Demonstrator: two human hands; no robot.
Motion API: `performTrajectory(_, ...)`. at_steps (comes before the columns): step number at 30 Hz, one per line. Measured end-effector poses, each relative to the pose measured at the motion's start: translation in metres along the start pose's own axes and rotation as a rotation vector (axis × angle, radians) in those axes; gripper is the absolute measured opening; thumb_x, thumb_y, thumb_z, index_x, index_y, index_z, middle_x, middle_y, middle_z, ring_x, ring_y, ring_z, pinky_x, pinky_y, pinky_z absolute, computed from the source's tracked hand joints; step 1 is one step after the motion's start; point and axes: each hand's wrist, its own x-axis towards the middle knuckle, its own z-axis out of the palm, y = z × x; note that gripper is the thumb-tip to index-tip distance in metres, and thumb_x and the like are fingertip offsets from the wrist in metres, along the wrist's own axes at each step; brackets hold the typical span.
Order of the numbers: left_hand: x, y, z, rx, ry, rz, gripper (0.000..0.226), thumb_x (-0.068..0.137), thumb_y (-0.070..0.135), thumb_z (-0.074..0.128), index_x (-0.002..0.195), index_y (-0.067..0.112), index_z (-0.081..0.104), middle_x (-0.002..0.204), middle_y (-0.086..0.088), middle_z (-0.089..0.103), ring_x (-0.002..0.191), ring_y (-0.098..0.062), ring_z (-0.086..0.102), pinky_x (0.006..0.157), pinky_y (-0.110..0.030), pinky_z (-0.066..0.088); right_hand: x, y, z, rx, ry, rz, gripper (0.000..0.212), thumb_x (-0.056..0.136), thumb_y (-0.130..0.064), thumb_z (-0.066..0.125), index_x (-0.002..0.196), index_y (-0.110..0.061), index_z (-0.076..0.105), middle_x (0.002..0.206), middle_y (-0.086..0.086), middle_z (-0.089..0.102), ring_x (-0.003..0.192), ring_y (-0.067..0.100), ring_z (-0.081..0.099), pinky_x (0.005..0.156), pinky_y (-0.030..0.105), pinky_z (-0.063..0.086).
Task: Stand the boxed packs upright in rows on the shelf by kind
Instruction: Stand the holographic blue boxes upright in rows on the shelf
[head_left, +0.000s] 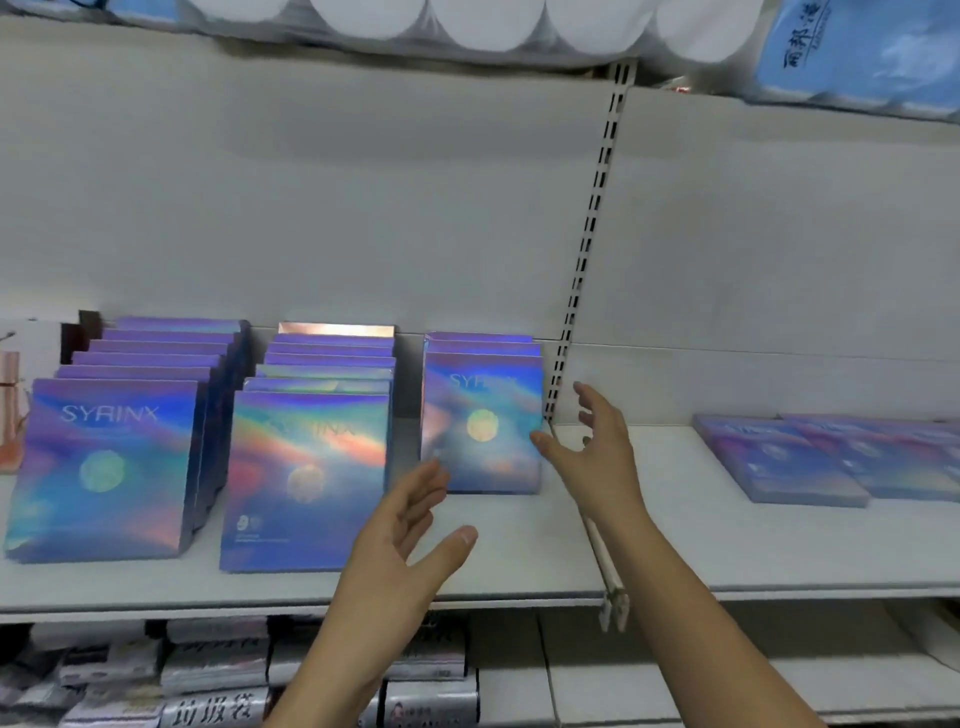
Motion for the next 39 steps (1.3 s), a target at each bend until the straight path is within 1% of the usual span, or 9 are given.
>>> performTrajectory(4,0.011,-0.004,0.035,-0.029,-0.097,-0.007,0.059,0.086,0.012,0.078,0.133,0.042,0.058,0.130,0.021,0.069,0.123,0.005,0.061,0.105,-0.017,0.045,-0.035,0.008,-0.051,-0.001,0.024,0.004,0.076,0.086,-0.036,0.080,0.149,-0.041,0.039,0.141,-0.024,0.041,0.127,-0.003,0.043,0.098,0.015,0.037)
performTrajectory(7,0.013,-0.001,0.080,-0.029,-0.168,-0.004,0.063,0.084,0.019,0.080,0.137,0.040,0.054,0.131,0.019,0.067,0.124,0.003,0.060,0.109,-0.024,0.043,-0.056,0.017,-0.105,0.012,0.065,0.076,0.076,0.086,-0.041,0.079,0.150,-0.045,0.038,0.146,-0.024,0.041,0.129,0.000,0.044,0.090,0.009,0.036)
performTrajectory(11,0.006,0.010,0.154,-0.053,-0.261,0.014,0.068,0.082,0.026,0.077,0.145,0.028,0.052,0.133,0.016,0.066,0.124,0.004,0.060,0.111,-0.028,0.043,-0.077,0.037,-0.186,0.093,0.099,0.140,0.072,0.085,-0.041,0.080,0.147,-0.044,0.043,0.147,-0.020,0.049,0.131,0.001,0.049,0.092,0.011,0.042)
performTrajectory(13,0.003,0.011,0.192,-0.056,-0.292,0.014,0.060,0.091,0.014,0.072,0.146,0.026,0.051,0.135,0.013,0.065,0.124,0.004,0.060,0.107,-0.024,0.045,-0.088,0.050,-0.225,0.126,0.122,0.162,0.068,0.085,-0.041,0.080,0.145,-0.043,0.047,0.145,-0.020,0.051,0.132,-0.002,0.050,0.097,0.015,0.044)
performTrajectory(16,-0.004,0.012,0.260,-0.037,-0.325,0.026,0.052,0.097,0.014,0.066,0.145,0.029,0.053,0.134,0.013,0.065,0.115,0.013,0.060,0.088,-0.009,0.045,-0.105,0.077,-0.288,0.159,0.155,0.183,0.066,0.081,-0.047,0.077,0.141,-0.044,0.050,0.143,-0.022,0.053,0.132,-0.006,0.049,0.105,0.024,0.044)
performTrajectory(20,-0.020,0.014,0.358,-0.024,-0.377,0.011,0.051,0.098,0.014,0.065,0.145,0.028,0.054,0.133,0.012,0.066,0.110,0.017,0.061,0.081,-0.004,0.045,-0.117,0.116,-0.382,0.154,0.217,0.215,0.058,0.091,-0.036,0.075,0.143,-0.040,0.049,0.142,-0.023,0.052,0.130,-0.011,0.047,0.105,0.022,0.044)
performTrajectory(23,-0.031,0.018,0.415,0.019,-0.408,0.008,0.052,0.097,0.020,0.067,0.146,0.033,0.052,0.133,0.020,0.064,0.110,0.020,0.058,0.083,-0.009,0.044,-0.116,0.136,-0.439,0.136,0.246,0.232,0.058,0.091,-0.035,0.075,0.143,-0.037,0.049,0.142,-0.018,0.054,0.130,-0.006,0.050,0.104,0.021,0.043)
performTrajectory(30,-0.005,0.026,0.461,0.162,-0.300,0.003,0.052,0.097,0.027,0.067,0.146,0.034,0.052,0.135,0.022,0.061,0.110,0.021,0.053,0.087,-0.013,0.039,-0.072,0.171,-0.491,0.116,0.209,0.258,0.059,0.091,-0.036,0.075,0.144,-0.033,0.050,0.143,-0.013,0.055,0.131,0.002,0.052,0.106,0.027,0.043)
performTrajectory(39,0.073,0.007,0.461,0.443,-0.126,0.010,0.056,0.098,0.029,0.067,0.151,0.025,0.048,0.148,0.005,0.054,0.133,-0.016,0.052,0.104,-0.033,0.037,0.021,0.220,-0.511,0.045,0.109,0.293,0.060,0.091,-0.039,0.074,0.145,-0.033,0.048,0.142,-0.016,0.052,0.132,0.003,0.049,0.105,0.027,0.041)
